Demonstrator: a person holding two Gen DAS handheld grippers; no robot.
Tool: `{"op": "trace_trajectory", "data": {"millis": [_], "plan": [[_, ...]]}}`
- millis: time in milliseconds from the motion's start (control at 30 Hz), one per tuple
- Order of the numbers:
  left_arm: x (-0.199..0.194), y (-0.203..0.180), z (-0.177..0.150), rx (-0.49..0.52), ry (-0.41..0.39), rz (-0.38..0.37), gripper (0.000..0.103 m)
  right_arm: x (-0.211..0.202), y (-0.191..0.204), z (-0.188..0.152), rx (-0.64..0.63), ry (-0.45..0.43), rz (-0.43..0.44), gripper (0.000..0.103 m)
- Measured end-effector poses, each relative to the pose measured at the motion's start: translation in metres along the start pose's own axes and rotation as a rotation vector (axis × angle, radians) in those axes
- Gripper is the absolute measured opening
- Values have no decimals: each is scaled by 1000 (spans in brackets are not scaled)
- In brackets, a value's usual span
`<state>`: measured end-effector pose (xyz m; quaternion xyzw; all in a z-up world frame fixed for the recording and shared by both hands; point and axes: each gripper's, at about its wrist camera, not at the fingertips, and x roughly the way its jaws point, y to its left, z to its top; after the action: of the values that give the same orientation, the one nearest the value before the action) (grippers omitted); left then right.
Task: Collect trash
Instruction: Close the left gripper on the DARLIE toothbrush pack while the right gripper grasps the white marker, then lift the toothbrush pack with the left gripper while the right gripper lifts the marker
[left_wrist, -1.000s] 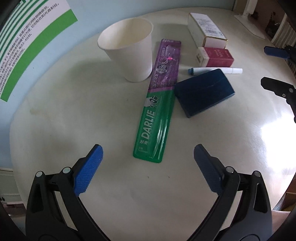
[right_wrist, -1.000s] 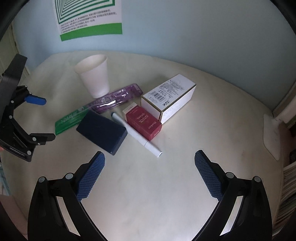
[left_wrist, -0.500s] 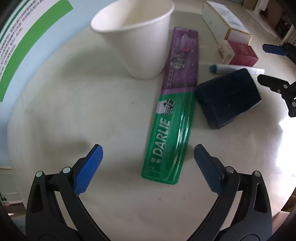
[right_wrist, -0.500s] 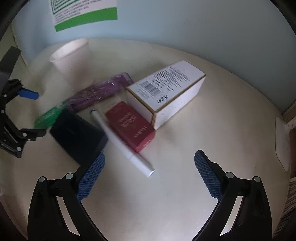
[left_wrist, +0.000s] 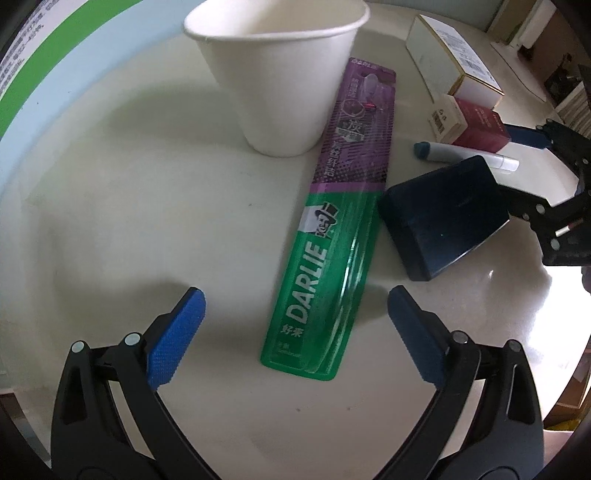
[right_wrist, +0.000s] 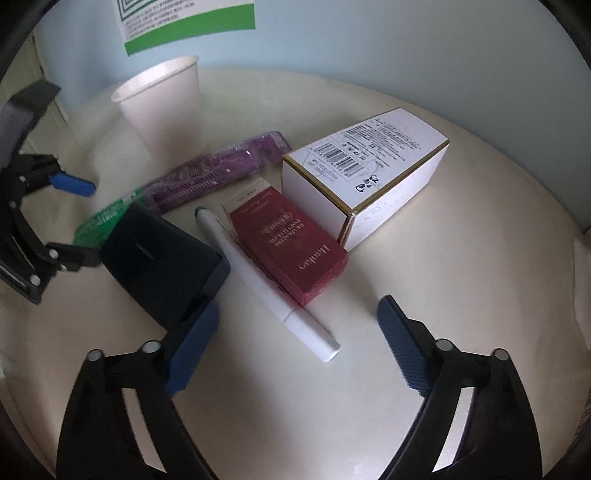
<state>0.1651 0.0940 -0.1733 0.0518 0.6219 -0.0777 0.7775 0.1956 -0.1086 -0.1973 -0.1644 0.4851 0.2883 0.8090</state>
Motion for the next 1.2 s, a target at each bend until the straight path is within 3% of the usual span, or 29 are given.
{"op": "trace_trajectory", "data": {"millis": [33, 100, 133, 167, 200, 233, 267, 500, 733, 767, 833, 1200], "plan": [[0, 3, 0, 7, -1, -3, 93, -1, 2, 0, -4, -4, 4, 78], [-4, 0, -3, 37, -13, -10, 84, -4, 5, 0, -12, -11, 12, 63], [-7, -4, -3, 56, -21, -15, 71, -5, 7, 0, -19, -14, 20, 58], [-9, -6, -3, 74, -28, -19, 56, -6, 11, 4, -22, -14, 25, 44], [-12, -10, -4, 98, -37, -21, 49, -7, 11, 5, -23, -11, 35, 28], [-13, -11, -4, 102, -38, -25, 38, -7, 12, 6, -22, -5, 48, 23], [-14, -11, -5, 101, -36, -24, 38, -3, 18, 9, -23, -2, 50, 19], [-17, -1, -16, 95, -23, -29, 37, -4, 24, 8, 6, 22, 48, 13], [-28, -5, -23, 114, -41, -13, 36, -30, 26, 5, 28, -7, 56, 13], [-35, -8, -23, 115, -45, -17, 0, -35, 22, 4, 26, -10, 56, 13], [-41, -34, -21, 110, -49, -20, 0, -45, 18, 1, 24, -21, 49, 13], [-60, -48, -29, 112, -90, -21, 0, -85, 16, -14, 42, -80, -1, 13]]}}
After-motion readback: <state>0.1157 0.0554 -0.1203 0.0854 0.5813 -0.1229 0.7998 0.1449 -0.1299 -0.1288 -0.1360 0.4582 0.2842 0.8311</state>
